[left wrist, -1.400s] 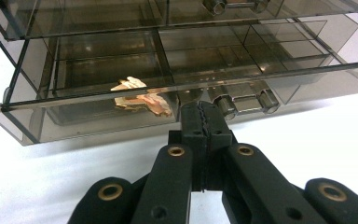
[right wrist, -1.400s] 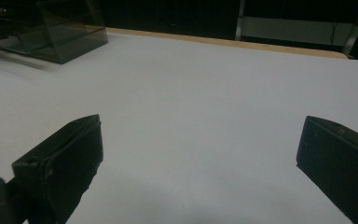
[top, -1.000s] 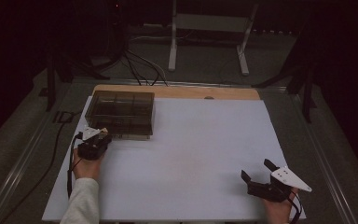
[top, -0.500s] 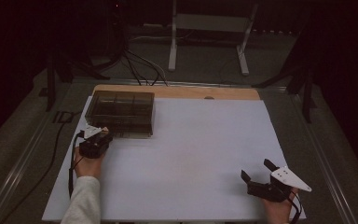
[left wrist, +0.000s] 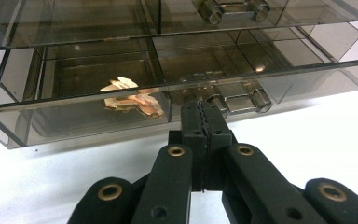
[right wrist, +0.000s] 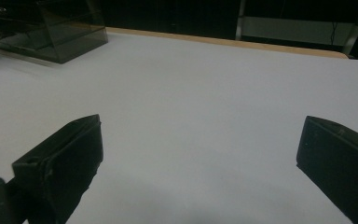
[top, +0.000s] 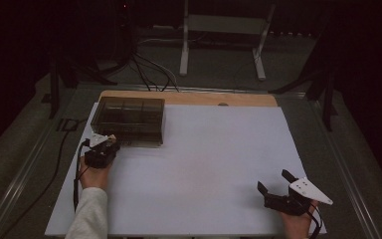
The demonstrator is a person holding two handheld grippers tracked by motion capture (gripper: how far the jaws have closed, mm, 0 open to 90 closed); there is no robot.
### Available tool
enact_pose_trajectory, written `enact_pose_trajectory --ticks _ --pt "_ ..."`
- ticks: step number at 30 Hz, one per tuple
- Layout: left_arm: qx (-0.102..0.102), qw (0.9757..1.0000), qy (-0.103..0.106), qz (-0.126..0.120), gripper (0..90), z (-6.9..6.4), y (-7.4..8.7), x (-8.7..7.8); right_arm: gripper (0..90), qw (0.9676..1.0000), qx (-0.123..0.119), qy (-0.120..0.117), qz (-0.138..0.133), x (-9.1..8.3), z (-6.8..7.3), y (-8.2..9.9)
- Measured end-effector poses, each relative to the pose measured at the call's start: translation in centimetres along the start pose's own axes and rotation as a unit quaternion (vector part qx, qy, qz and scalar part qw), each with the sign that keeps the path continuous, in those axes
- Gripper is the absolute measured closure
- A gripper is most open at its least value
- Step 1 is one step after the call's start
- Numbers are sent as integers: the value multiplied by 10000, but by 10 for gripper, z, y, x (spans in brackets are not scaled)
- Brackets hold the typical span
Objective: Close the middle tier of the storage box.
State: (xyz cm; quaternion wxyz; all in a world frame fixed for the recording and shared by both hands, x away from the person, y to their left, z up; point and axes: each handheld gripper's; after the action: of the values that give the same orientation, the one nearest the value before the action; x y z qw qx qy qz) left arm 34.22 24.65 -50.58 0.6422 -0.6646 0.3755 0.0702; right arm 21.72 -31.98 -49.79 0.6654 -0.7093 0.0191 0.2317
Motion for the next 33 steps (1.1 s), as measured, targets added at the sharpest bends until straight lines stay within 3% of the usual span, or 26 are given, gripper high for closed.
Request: enact_pose_trajectory --ticks 33 --pt "-130 9999 6 -15 900 2 -8 7 7 10000 -6 -3 2 0 0 0"
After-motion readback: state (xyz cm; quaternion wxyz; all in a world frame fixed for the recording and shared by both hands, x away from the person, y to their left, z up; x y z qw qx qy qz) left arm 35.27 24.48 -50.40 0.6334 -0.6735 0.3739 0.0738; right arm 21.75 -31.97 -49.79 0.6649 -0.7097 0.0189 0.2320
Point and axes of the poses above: each handheld gripper's, and its own axes: x roughly forward along the jaws, y roughly out of its underside, z roughly to its left, and after that the axes turned 7 degrees about y, right-handed
